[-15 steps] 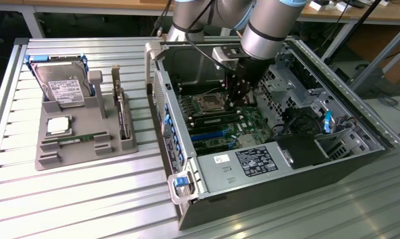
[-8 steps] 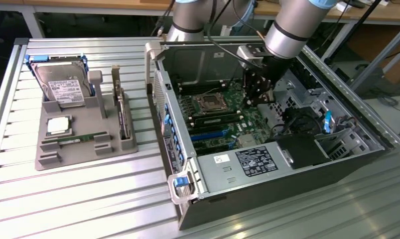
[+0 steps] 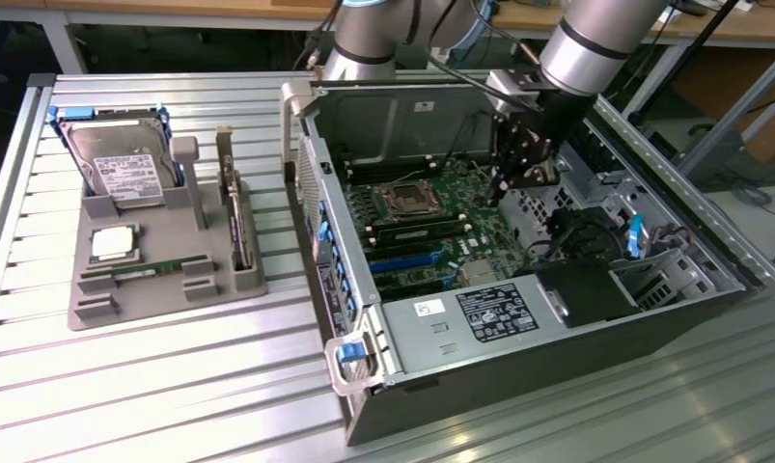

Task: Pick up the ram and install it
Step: 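Insert the ram into the slot, then press down the ram until it locks into place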

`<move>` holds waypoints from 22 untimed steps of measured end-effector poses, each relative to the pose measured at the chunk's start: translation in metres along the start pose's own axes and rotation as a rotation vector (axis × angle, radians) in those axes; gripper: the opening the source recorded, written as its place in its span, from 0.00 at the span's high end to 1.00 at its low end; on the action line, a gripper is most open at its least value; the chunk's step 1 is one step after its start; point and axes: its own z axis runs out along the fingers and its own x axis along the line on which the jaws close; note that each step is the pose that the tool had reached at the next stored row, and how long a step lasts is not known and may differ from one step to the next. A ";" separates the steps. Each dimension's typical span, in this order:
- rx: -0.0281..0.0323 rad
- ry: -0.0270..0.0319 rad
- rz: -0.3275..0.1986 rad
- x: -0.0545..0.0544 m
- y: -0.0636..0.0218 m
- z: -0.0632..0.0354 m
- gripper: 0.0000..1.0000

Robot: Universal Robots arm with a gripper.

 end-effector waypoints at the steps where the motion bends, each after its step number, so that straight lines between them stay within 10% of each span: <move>1: 0.0000 0.0010 0.000 0.000 0.0007 -0.0085 0.90; 12: 0.0000 0.0009 0.000 0.000 0.0011 -0.0119 0.90; 22: 0.0000 0.0008 0.000 0.000 0.0248 0.0244 0.90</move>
